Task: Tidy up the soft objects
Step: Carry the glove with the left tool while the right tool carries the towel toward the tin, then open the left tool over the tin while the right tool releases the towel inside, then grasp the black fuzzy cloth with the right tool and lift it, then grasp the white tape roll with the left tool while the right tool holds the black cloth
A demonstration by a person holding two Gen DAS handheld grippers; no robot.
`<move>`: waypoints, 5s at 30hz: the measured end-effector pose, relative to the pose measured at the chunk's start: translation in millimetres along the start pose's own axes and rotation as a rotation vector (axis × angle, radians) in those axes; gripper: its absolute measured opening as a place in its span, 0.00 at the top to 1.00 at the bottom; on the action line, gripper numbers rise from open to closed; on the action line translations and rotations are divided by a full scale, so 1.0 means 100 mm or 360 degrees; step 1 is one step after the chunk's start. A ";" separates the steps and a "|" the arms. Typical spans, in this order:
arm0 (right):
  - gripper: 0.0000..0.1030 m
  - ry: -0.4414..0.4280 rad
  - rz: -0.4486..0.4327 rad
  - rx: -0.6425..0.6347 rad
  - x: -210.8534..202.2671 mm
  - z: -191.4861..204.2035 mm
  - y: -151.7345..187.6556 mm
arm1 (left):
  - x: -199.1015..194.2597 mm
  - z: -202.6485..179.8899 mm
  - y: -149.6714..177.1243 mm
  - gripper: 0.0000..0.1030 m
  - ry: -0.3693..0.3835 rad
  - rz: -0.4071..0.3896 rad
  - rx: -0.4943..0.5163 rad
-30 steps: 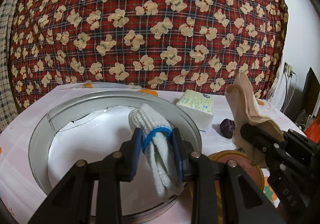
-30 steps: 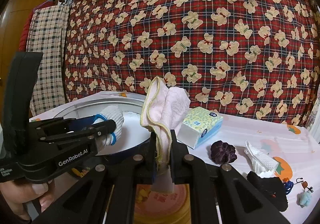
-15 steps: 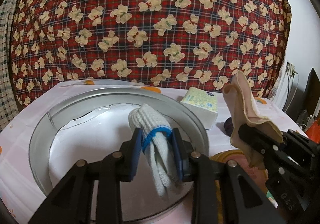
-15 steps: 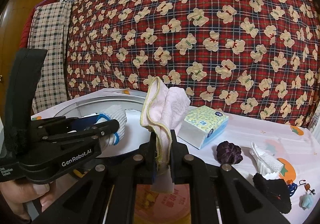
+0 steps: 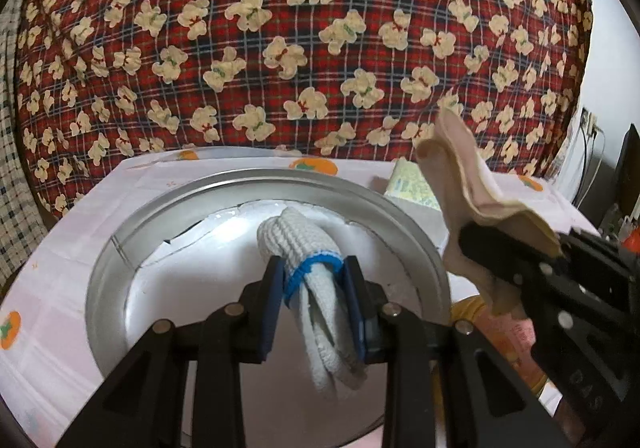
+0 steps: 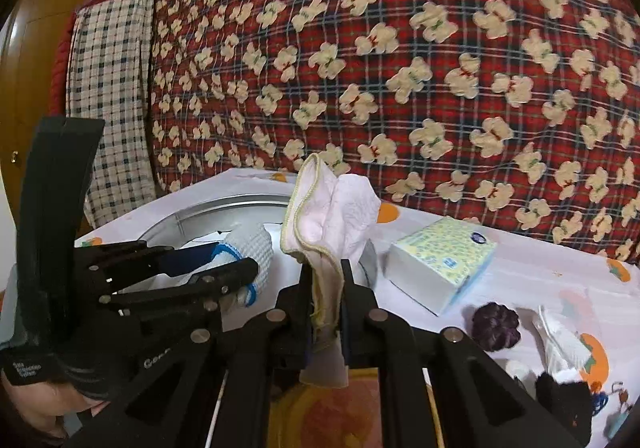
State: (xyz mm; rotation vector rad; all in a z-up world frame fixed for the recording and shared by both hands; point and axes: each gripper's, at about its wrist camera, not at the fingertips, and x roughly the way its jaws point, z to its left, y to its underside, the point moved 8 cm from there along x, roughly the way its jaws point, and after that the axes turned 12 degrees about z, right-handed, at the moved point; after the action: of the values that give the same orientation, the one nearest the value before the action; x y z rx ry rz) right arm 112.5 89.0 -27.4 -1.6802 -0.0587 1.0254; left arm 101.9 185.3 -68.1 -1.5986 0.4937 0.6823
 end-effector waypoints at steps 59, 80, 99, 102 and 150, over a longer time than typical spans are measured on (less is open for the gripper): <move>0.41 0.0273 0.0265 0.0631 -0.70 -2.22 1.33 | -0.12 -0.84 0.10 0.09 0.0123 0.0100 0.0137; 0.39 0.0169 0.0521 0.0573 -0.28 -2.08 1.47 | -0.03 -1.30 0.20 0.09 0.0176 0.0147 0.0242; 0.91 0.0129 0.0440 0.0658 -0.35 -2.22 1.46 | -0.04 -1.53 0.23 0.09 0.0202 0.0160 0.0309; 0.78 0.0138 0.0383 0.0711 -0.44 -2.31 1.44 | -0.03 -1.56 0.24 0.09 0.0200 0.0163 0.0319; 0.92 0.0414 -0.0105 0.0748 -0.99 -2.54 1.20 | 0.27 -2.27 0.18 0.11 0.0185 0.0282 0.0457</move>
State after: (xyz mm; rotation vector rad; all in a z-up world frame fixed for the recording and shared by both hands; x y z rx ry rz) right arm 161.2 -202.2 -63.2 -1.3540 0.2762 0.6963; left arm 143.1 -39.7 -86.3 -1.3384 0.7902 0.6214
